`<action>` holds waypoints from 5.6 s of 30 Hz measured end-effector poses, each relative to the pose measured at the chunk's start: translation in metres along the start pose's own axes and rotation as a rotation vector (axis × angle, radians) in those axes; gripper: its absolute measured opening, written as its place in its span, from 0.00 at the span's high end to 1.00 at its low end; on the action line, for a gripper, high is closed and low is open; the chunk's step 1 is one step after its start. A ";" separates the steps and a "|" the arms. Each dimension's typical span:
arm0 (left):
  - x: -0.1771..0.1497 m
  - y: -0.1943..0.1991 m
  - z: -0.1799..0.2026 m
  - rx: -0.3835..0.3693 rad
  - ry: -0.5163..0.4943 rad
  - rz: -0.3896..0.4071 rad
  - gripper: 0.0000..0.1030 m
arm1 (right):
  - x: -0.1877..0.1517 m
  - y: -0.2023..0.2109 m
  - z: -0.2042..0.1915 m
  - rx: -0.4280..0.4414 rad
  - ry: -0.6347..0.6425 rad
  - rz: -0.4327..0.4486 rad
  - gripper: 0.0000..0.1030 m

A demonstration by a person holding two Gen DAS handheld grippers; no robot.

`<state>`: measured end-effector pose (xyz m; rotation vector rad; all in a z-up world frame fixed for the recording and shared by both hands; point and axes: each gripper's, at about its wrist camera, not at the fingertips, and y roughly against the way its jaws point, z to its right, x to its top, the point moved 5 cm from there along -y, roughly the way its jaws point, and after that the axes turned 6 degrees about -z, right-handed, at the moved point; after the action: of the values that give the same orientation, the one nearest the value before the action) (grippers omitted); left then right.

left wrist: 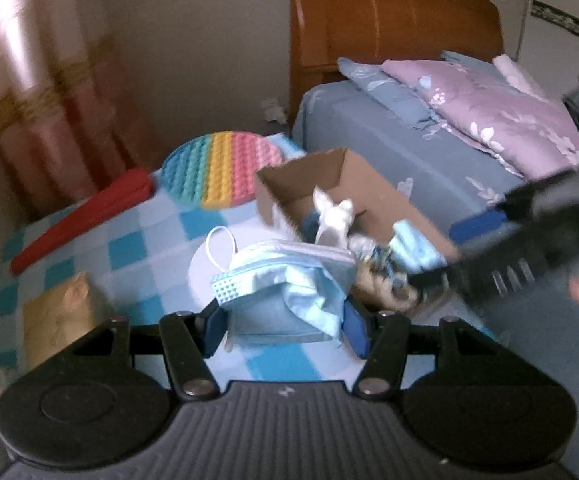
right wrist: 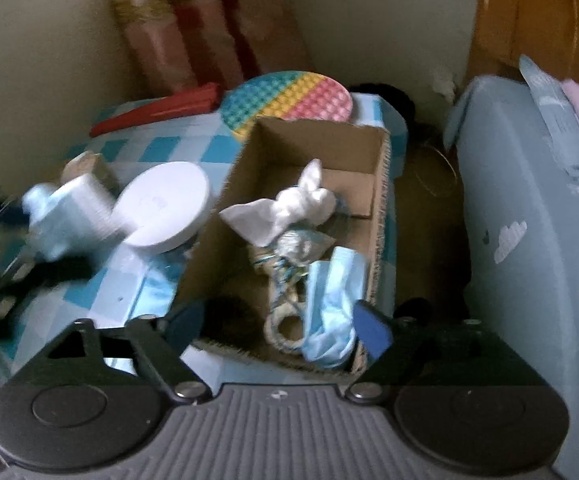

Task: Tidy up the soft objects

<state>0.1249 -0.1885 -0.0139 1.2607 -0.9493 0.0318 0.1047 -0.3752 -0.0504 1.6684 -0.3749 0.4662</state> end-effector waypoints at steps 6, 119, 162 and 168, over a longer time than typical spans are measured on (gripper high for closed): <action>0.046 -0.022 0.013 -0.047 -0.042 -0.004 0.42 | -0.018 0.012 -0.017 0.028 0.059 0.028 0.13; -0.188 0.017 -0.154 0.302 0.415 -0.085 0.02 | 0.134 -0.182 -0.371 0.177 1.155 -0.245 0.66; -0.194 0.007 -0.158 0.264 0.435 -0.103 0.02 | 0.141 -0.188 -0.384 0.175 1.116 -0.366 0.86; -0.188 0.017 -0.156 0.304 0.421 -0.074 0.02 | 0.129 -0.146 -0.379 0.201 1.119 -0.313 0.86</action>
<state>0.0880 0.0318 -0.1155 1.4928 -0.5447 0.3817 0.2540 0.0233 -0.0658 1.3662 0.7609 1.1171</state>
